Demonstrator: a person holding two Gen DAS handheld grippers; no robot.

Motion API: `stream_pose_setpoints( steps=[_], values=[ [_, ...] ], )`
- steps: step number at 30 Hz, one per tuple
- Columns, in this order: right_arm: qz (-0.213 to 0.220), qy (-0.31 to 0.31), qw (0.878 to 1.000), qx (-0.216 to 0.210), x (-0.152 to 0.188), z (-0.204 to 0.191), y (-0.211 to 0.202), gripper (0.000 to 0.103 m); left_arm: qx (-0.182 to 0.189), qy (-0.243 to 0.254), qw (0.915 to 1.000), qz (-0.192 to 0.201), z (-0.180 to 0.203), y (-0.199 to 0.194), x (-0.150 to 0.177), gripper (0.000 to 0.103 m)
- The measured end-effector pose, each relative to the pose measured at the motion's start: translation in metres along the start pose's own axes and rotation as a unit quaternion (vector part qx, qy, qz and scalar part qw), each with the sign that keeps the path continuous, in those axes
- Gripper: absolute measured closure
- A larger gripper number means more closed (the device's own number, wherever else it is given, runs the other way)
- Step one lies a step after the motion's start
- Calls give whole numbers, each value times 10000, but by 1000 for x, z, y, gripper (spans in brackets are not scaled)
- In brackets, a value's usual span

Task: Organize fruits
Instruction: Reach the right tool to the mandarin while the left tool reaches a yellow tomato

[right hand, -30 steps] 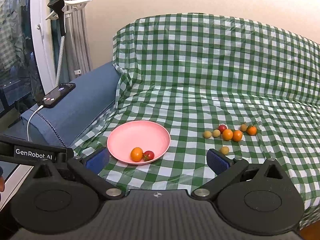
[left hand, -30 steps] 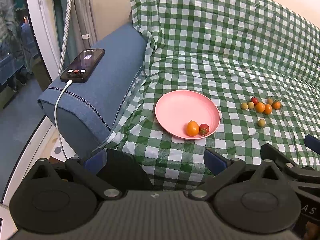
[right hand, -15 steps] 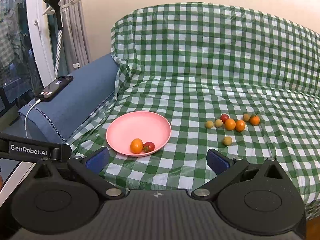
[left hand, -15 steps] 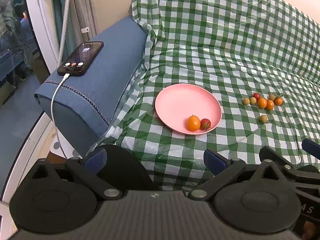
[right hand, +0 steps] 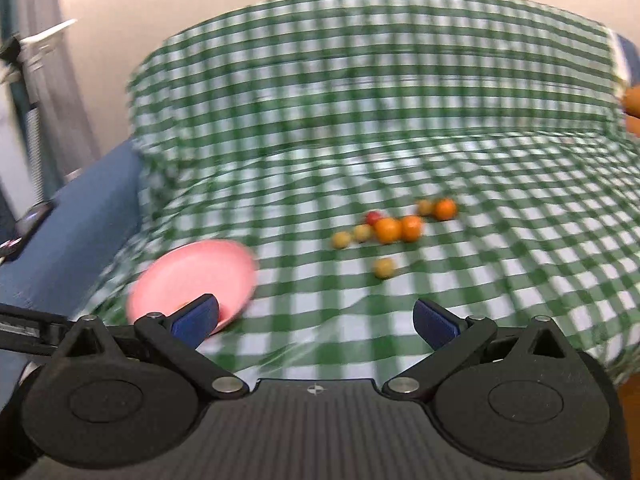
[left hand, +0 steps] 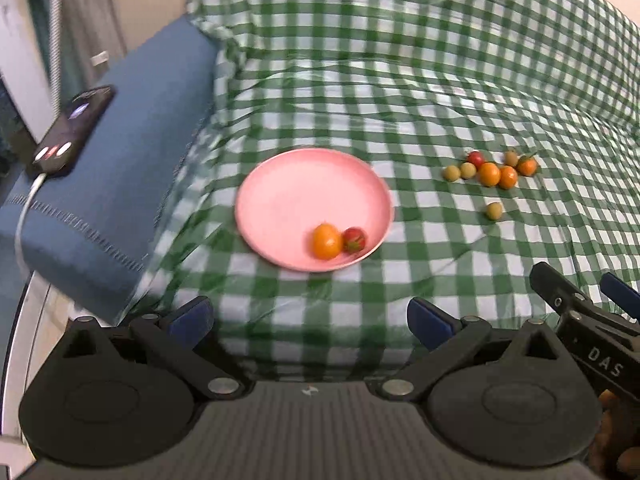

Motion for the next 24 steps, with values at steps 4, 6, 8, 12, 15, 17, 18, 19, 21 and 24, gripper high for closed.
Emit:
stream_pose_setpoints(
  steps=[4, 6, 8, 12, 15, 17, 18, 19, 21, 24],
  values=[
    [84, 196, 9989, 411, -7, 35, 27, 1, 152, 138, 9998, -43, 28, 26, -28, 0],
    [163, 310, 9971, 677, -12, 54, 42, 1, 163, 105, 9998, -86, 41, 44, -44, 0],
    [277, 362, 9950, 889, -18, 68, 58, 1, 165, 92, 9997, -128, 56, 64, -61, 0],
    [338, 239, 9921, 1181, -31, 92, 108, 1, 333, 209, 9984, -399, 90, 112, -96, 0],
    [210, 39, 9902, 1381, -40, 109, 157, 1, 467, 270, 9965, -638, 114, 152, -121, 0],
    [89, -12, 9890, 1474, -41, 119, 190, 1, 472, 285, 9953, -790, 127, 179, -133, 0],
    [-20, -25, 9885, 1515, -42, 123, 204, 1, 502, 302, 9945, -863, 133, 193, -139, 0],
    [-109, -40, 9886, 1500, -43, 126, 217, 1, 514, 320, 9938, -933, 137, 204, -142, 0],
    [-218, -91, 9901, 1386, -43, 130, 240, 1, 487, 396, 9919, -1100, 146, 229, -150, 0],
    [-363, -206, 9909, 1277, -45, 126, 265, 1, 399, 538, 9890, -1321, 157, 260, -159, 0]
  ],
)
Point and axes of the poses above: each gripper's, at about its wrist camera, not at the fingertips, and y roughly the way its jaws point, z to its right, x to its underside, the point moved 2 cm from there along y, roughly the way its jaws point
